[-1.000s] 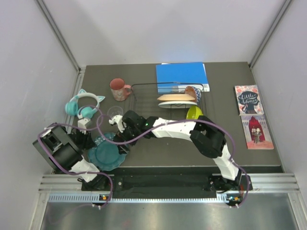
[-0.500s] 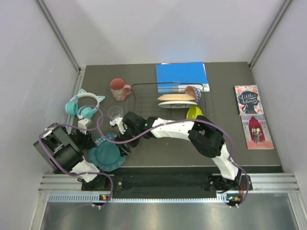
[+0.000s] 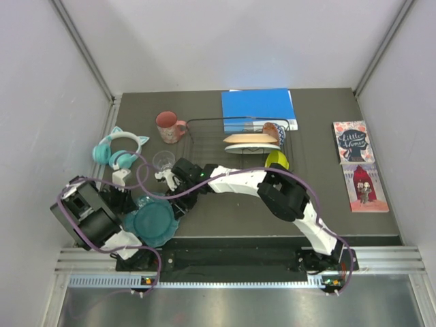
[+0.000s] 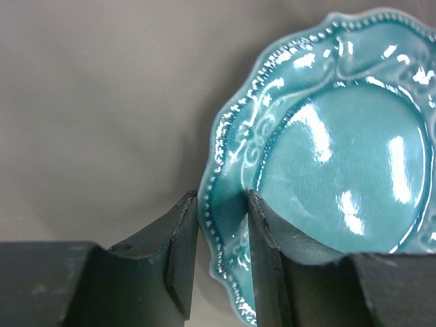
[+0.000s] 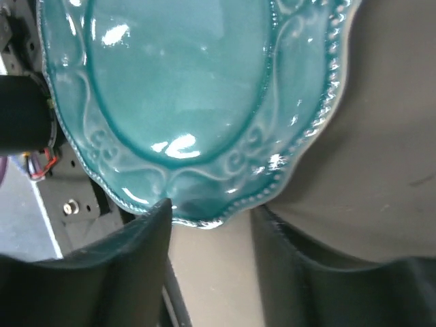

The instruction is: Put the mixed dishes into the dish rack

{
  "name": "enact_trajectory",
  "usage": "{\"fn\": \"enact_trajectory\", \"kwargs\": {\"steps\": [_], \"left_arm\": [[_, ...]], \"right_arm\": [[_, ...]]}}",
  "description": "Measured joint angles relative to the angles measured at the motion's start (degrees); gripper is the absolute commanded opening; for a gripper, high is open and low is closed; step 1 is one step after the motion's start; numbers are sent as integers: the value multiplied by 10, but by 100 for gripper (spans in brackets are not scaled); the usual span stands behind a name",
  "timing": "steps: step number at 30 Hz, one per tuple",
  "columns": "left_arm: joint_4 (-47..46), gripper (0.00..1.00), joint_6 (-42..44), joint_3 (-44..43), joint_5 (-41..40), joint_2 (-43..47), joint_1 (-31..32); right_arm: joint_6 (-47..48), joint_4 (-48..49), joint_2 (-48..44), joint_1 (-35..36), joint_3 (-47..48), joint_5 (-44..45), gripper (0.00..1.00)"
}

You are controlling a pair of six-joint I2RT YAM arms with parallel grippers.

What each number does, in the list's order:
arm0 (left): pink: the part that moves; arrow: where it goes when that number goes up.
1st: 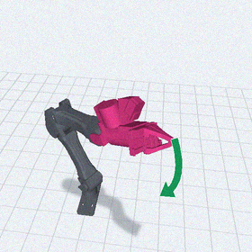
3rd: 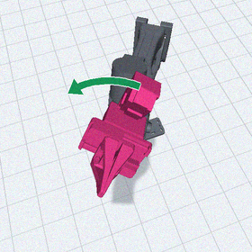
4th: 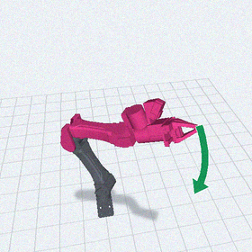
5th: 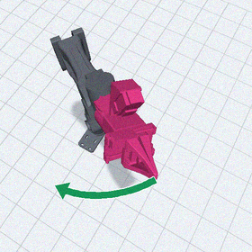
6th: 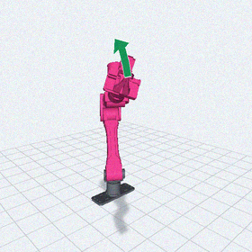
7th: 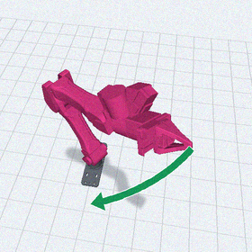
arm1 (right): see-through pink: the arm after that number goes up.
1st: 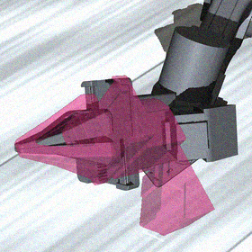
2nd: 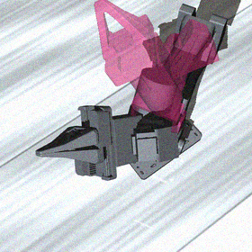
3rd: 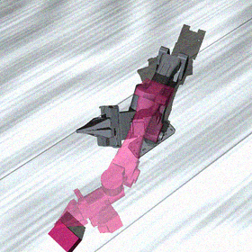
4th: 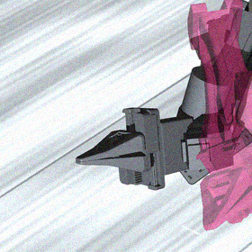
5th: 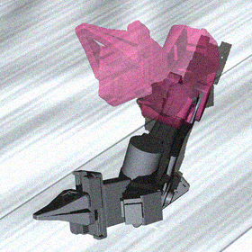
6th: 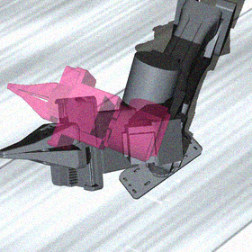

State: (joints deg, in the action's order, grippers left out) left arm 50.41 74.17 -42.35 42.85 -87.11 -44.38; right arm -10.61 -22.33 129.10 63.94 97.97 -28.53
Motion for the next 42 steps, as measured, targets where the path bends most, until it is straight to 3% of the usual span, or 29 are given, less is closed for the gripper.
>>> {"fn": "enact_trajectory", "kwargs": {"steps": [3,10,14,18,19,22,28,37,40,42], "left_arm": [[-3,0,-13,1,-5,9,10],[-9,0,-65,-5,-11,58,44],[-10,0,-85,-25,-2,80,53],[-11,0,-96,-30,-2,81,54],[-11,0,-98,-31,-2,81,54],[-9,0,-106,-36,-3,78,54],[-2,0,-132,-73,13,67,54],[-17,0,-155,-94,32,58,52],[-23,0,-163,-98,37,58,50],[-28,0,-171,-102,40,59,50]], "right_arm": [[-11,-17,9,-3,9,-24,32],[-66,-18,13,-19,14,-84,34],[-103,4,13,-25,14,-96,42],[-125,15,13,-27,13,-102,41],[-130,15,13,-27,13,-103,40],[-146,18,13,-30,13,-106,21],[-175,47,13,-35,13,-109,0],[-227,96,14,-42,10,-114,0],[-247,116,14,-44,5,-115,20],[-261,134,14,-45,1,-115,26]]}}
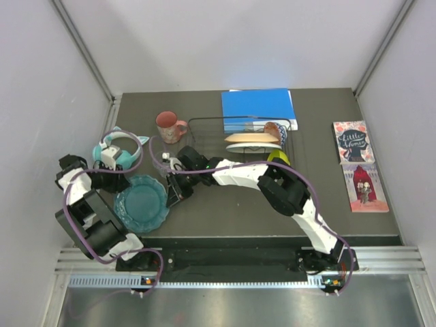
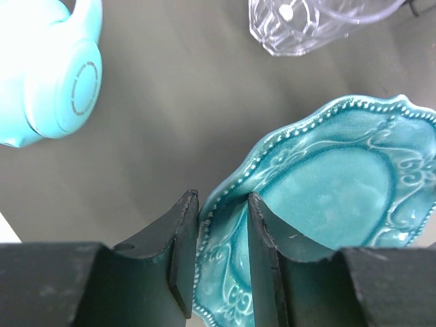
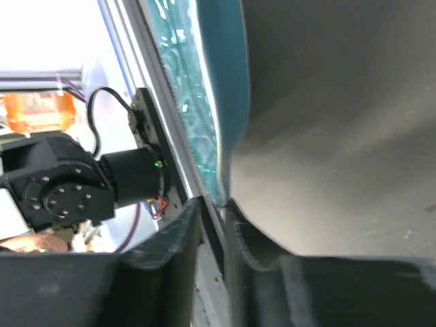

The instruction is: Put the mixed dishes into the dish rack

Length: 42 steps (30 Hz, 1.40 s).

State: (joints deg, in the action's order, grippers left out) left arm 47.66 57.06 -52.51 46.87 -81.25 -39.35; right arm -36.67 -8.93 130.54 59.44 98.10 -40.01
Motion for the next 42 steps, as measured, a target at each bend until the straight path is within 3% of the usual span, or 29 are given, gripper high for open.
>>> {"fn": "enact_trajectory", "kwargs": {"steps": [2,6,10,13,29,30,35,42], "left_arm": [[-5,0,-9,-1,5,0,0],[-15,0,-30,-2,20,0,0],[-24,0,-44,-2,34,0,0],[-27,0,-46,-7,41,0,0],[-120,0,-118,-9,61,0,78],[-117,0,-126,-9,67,0,81],[-46,0,-159,6,103,2,110],[-18,0,-167,6,103,2,107]], "right_arm": [[-11,8,0,-1,-2,0,39],[-32,20,1,-2,-2,-5,42],[-42,29,7,-3,1,-7,41],[-44,26,22,-3,20,-6,27],[-60,52,32,9,30,-4,31],[-64,73,32,11,30,0,29],[-92,168,11,10,26,60,3],[-93,179,6,-16,26,128,0]]}}
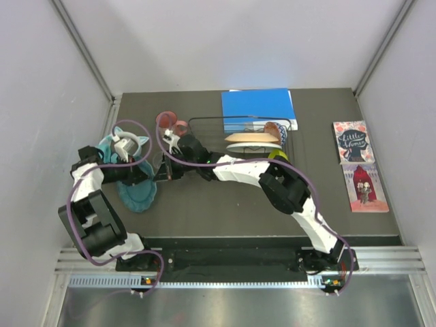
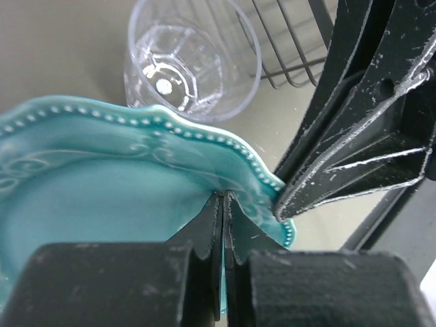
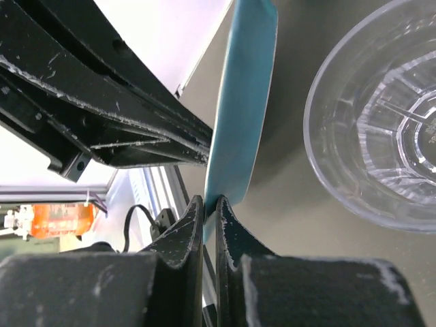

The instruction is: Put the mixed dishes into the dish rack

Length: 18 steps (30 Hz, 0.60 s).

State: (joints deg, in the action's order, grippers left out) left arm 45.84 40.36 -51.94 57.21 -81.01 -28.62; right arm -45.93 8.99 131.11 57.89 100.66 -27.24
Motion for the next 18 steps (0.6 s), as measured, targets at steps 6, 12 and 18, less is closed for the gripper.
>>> {"fn": "enact_trajectory", "kwargs": {"steps": [6,12,18], "left_arm": [[20,0,0,-1,0,0,0],[113,2,14,-92,3,-10,-9],[204,3,66,-240,25,-38,-70]], "right_arm": [[31,-8,0,2,0,14,0],[100,-61,-15,16,7,32,0],[168,-119,-82,30,-18,51,0]]}}
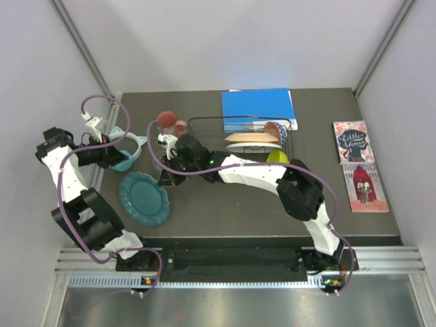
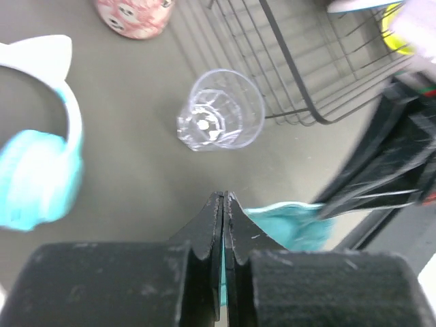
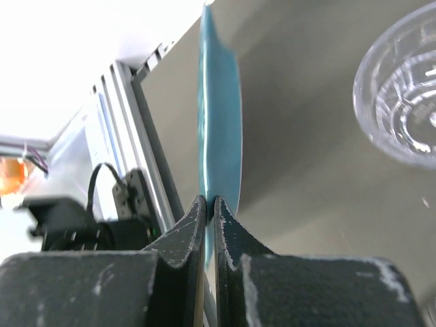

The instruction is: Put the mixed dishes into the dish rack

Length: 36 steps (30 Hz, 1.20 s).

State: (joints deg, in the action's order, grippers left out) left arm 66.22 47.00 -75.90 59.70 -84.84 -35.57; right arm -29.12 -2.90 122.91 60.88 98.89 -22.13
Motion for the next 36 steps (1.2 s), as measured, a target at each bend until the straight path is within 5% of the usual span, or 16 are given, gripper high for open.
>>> {"fn": "enact_trajectory", "kwargs": {"steps": [16,24,36], "left_arm": [[90,9,247,74,-35,-42,5],[92,42,329,138,-28,-31,100],[90,53,397,162,-30,-2,121]], "right_arm": [[103,-90,-147,-6,-120,43,0],[108,-104,-148,-7,-126,38,0],[114,-105,-148,-8,-126,28,0]]}}
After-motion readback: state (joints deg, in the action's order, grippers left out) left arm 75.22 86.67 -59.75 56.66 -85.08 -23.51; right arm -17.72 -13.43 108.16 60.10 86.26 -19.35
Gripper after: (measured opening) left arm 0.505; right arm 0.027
